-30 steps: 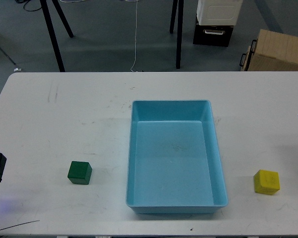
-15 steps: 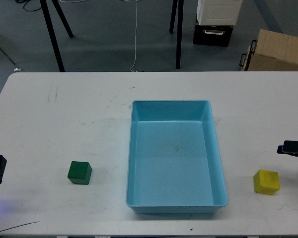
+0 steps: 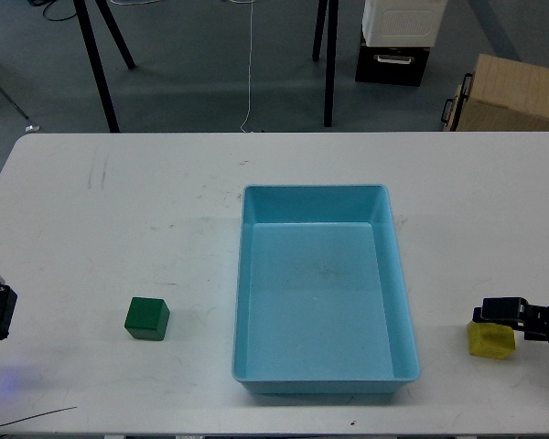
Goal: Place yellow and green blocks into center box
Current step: 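Move the right gripper down onto the yellow cube and close it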
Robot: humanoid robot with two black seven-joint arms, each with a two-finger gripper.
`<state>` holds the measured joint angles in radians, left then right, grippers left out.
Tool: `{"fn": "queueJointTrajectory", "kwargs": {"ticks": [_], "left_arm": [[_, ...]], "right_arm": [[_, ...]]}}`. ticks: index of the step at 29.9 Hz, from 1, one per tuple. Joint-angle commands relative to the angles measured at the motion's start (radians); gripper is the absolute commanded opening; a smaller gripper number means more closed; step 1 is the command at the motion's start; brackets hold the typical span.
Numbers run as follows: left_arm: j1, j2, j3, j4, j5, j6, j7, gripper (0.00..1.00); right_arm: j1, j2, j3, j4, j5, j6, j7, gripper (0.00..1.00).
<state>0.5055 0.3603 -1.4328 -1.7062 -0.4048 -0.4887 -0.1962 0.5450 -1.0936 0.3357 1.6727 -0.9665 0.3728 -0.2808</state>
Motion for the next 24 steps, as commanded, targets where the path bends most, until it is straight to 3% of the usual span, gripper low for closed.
{"fn": "queueJointTrajectory", "kwargs": {"ticks": [1,18,21,24], "left_arm": [[-0.004,-0.001,0.0,0.0,0.0,0.0,0.001,1.0],[-0.004,-0.001,0.012,0.016,0.0,0.0,0.001,1.0],[-0.004,-0.001,0.012,0.02,0.0,0.0,0.001,1.0],[-0.005,-0.001,0.012,0.022,0.0,0.0,0.001,1.0]], "right_arm": [[0.001,0.017,-0.001,-0.011,0.0,0.0,0.0,1.0],[0.0,0.08,-0.011,-0.045,0.003,-0.031,0.0,0.98],[0.001,0.084,-0.027,-0.044,0.005,-0.031,0.0,0.89],[0.003,0.083,-0.037,-0.042,0.005,-0.026,0.0,0.7]]}}
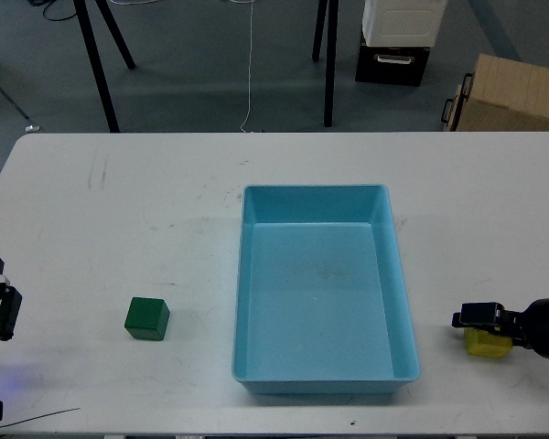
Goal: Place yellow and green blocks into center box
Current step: 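Move the right gripper down onto the yellow cube and close it, then lift the yellow cube and carry it over the blue tray, then release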
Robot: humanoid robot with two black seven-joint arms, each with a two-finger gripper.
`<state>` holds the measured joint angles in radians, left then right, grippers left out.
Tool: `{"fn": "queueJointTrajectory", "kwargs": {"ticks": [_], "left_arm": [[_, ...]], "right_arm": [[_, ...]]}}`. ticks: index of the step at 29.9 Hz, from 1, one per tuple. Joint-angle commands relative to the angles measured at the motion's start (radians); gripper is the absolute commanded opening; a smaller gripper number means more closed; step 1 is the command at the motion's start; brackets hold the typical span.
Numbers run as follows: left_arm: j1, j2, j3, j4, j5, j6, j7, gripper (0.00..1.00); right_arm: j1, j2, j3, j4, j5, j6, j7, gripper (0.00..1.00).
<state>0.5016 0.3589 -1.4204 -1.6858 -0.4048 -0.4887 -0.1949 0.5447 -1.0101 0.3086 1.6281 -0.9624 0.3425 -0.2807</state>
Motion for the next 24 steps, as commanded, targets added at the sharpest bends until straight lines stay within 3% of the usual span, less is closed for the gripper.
{"fn": "queueJointTrajectory", "kwargs": {"ticks": [1,2,4,6,13,19,24], "left_arm": [[-0.002,0.0,0.0,0.003,0.0,0.0,0.0,1.0],[-0.002,0.0,0.0,0.008,0.0,0.0,0.0,1.0],[-0.002,0.0,0.0,0.015,0.0,0.0,0.0,1.0],[-0.002,0.0,0.0,0.02,0.0,0.0,0.0,1.0],[-0.012,-0.002,0.001,0.029,0.0,0.0,0.0,1.0],[-0.012,-0.002,0.001,0.029,0.0,0.0,0.0,1.0],[-0.012,-0.002,0.001,0.031,0.0,0.0,0.0,1.0]], "right_arm": [[0.003,-0.004,-0.009,0.004,0.001,0.006,0.0,0.61],[0.003,-0.008,-0.009,0.004,0.001,0.006,-0.002,0.52],[0.003,-0.013,-0.011,0.006,0.001,0.007,-0.003,0.44],[0.003,-0.021,-0.009,0.007,0.001,0.006,-0.003,0.27],[0.059,-0.057,0.023,0.029,0.037,-0.005,0.005,0.04],[0.374,-0.127,0.015,0.081,0.405,0.019,0.011,0.04],[0.67,-0.035,-0.15,0.059,0.655,0.144,0.009,0.06]]}}
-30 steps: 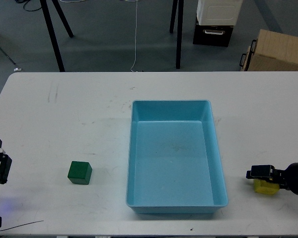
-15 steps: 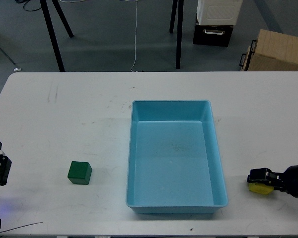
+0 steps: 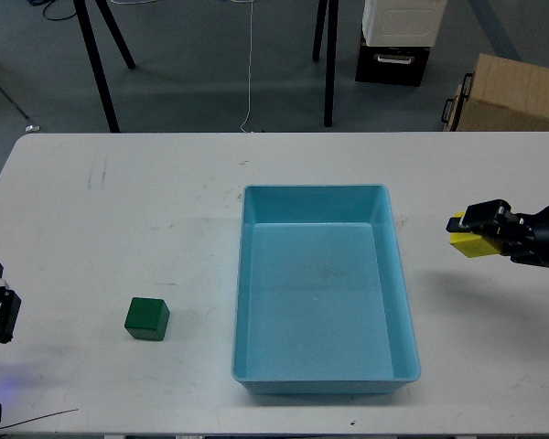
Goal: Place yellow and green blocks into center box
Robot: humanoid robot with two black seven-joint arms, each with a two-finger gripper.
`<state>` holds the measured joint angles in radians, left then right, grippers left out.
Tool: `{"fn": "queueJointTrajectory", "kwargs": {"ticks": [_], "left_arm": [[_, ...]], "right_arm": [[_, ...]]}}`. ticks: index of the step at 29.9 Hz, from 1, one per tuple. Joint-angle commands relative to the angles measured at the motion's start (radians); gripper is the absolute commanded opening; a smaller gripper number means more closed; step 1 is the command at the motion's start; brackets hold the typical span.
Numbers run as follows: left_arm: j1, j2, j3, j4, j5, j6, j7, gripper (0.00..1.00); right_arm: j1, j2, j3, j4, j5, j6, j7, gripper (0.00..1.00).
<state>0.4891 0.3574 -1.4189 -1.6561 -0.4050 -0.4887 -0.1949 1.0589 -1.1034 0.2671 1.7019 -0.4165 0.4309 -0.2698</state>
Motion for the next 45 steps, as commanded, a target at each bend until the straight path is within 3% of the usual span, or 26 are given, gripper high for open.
{"fn": "queueJointTrajectory", "kwargs": {"ticks": [1,6,8,10,14,24,32,37,43,45], "left_arm": [[0.0,0.0,0.0,0.001,0.0,0.0,0.0,1.0],[-0.001,-0.014,0.0,0.001,0.002,0.0,0.002,1.0],[-0.001,-0.017,0.0,0.001,0.0,0.0,0.002,1.0],[0.0,-0.017,0.0,-0.001,0.0,0.0,0.002,1.0],[0.0,-0.017,0.0,0.001,0.0,0.0,0.002,1.0],[0.002,-0.018,0.0,0.001,0.002,0.0,0.002,1.0],[-0.001,-0.017,0.0,-0.001,0.002,0.0,0.003,1.0],[-0.001,-0.017,0.0,-0.001,0.0,0.0,0.003,1.0],[-0.004,-0.015,-0.002,0.001,0.0,0.0,0.003,1.0],[-0.004,-0.014,-0.002,0.005,0.0,0.0,0.003,1.0]], "right_arm": [[0.208,0.091,-0.174,-0.022,0.116,0.052,0.0,0.06],[0.335,0.318,-0.417,-0.079,0.117,0.013,0.001,0.09],[0.332,0.391,-0.448,-0.117,0.113,-0.029,0.001,0.2],[0.319,0.454,-0.466,-0.149,0.113,-0.073,0.0,0.38],[0.297,0.533,-0.485,-0.188,0.113,-0.098,0.0,0.98],[0.303,0.494,-0.436,-0.22,0.13,-0.104,0.0,0.97],[0.288,0.41,-0.198,-0.416,0.232,-0.103,0.0,0.99],[0.176,0.376,0.015,-0.516,0.249,-0.103,0.001,1.0],[-0.039,0.364,0.243,-0.554,0.612,0.058,0.001,1.0],[-0.083,0.361,0.299,-0.559,0.649,0.058,0.009,1.0]]}}
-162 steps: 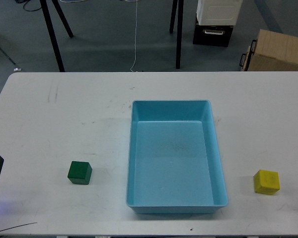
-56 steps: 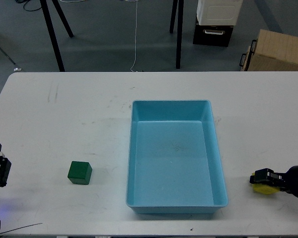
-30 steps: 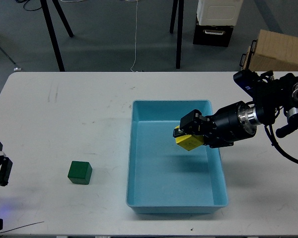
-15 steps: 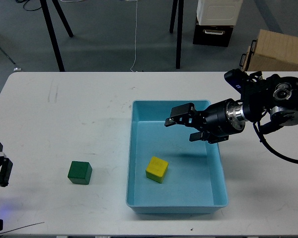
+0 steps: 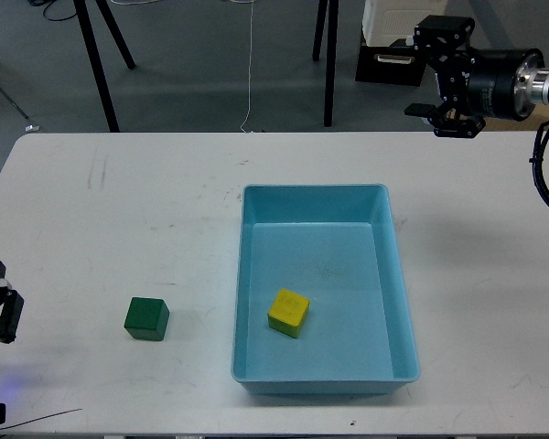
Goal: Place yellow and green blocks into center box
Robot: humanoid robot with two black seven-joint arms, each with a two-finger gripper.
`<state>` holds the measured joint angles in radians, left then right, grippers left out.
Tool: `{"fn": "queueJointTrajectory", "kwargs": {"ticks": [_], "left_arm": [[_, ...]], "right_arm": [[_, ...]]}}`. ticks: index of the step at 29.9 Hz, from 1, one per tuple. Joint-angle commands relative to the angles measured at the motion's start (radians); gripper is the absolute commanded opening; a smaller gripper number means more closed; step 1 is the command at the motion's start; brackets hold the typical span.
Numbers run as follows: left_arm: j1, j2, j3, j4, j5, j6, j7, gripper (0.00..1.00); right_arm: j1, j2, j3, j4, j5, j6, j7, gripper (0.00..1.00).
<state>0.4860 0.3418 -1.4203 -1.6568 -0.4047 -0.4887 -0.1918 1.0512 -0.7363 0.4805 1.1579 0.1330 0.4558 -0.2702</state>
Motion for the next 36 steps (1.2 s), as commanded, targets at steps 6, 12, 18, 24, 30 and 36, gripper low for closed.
{"fn": "queueJointTrajectory", "kwargs": {"ticks": [6,12,18,24,30,36], "left_arm": [[-0.015,0.0,0.0,0.015,0.0,0.0,-0.001,1.0],[-0.013,-0.001,0.001,0.014,0.0,0.0,-0.003,1.0],[-0.017,0.0,-0.002,0.012,0.0,0.0,0.002,1.0],[-0.069,0.009,-0.014,-0.001,0.0,0.0,0.012,1.0],[-0.099,0.002,-0.017,0.003,-0.003,0.0,0.109,1.0],[-0.11,0.014,-0.031,0.012,0.0,0.0,0.129,1.0]], "right_arm": [[-0.311,0.003,0.35,-0.021,0.109,0.033,0.228,1.0],[-0.681,0.04,0.674,-0.001,0.164,0.033,0.424,1.0],[-1.065,0.188,0.926,0.13,0.22,0.033,0.408,1.0],[-1.356,0.285,0.963,0.25,0.215,0.033,0.364,1.0],[-1.422,0.273,0.977,0.244,0.215,0.033,0.361,1.0],[-1.424,0.27,1.0,0.249,0.215,0.033,0.361,1.0]]}}
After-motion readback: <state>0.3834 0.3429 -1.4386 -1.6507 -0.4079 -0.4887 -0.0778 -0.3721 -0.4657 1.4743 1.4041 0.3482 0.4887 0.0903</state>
